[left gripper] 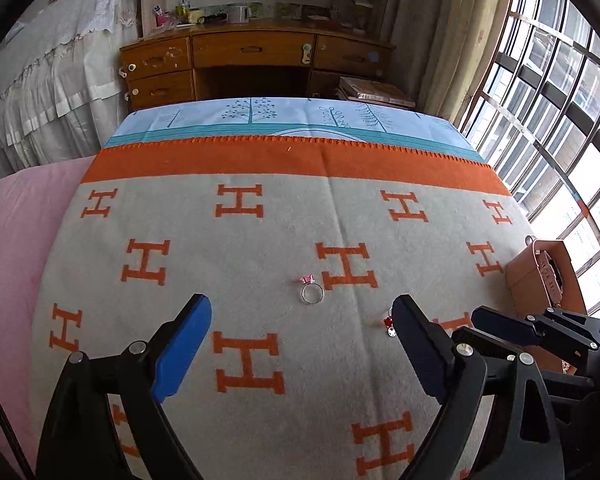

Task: Organize jewelry
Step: 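Move both grippers back over the two rings on the blanket, then grasp the red-stone ring with the right gripper while the left grasps the pink-stone ring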

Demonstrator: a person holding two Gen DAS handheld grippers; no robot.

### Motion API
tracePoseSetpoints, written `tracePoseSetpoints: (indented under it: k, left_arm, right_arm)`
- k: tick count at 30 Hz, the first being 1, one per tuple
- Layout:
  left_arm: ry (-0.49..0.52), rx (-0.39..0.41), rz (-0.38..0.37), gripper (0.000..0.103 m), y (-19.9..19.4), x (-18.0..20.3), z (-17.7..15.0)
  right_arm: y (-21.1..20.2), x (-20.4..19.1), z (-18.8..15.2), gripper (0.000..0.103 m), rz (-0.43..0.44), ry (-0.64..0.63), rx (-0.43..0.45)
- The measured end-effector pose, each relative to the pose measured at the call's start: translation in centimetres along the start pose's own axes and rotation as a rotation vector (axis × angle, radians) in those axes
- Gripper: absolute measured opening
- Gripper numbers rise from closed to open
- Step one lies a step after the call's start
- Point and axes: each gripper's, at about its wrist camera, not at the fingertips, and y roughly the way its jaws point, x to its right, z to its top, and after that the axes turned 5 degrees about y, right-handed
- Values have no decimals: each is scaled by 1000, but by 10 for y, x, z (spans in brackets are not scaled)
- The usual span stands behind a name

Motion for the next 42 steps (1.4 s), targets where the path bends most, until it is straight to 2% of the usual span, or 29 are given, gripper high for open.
tracePoseSetpoints:
  k: [10, 16, 25, 37, 42]
  left_arm:
    - [32, -22, 1, 91, 7, -8, -10]
    - [20, -39, 15, 91, 8, -19, -18]
    - [-16, -49, 13, 91, 6, -35, -25]
    - [-24, -50, -19, 91, 9, -37, -25]
    - [-35, -56, -31, 91, 13, -40, -25]
  right_arm:
    - [29, -7, -5, 27, 8, -24, -49]
    - [37, -31, -4, 27, -3, -128, -16]
    - [48, -38, 9, 27, 41, -105, 13]
    - [54, -33, 21, 27, -13, -65, 9]
    - [61, -40, 26, 27, -40, -96, 27]
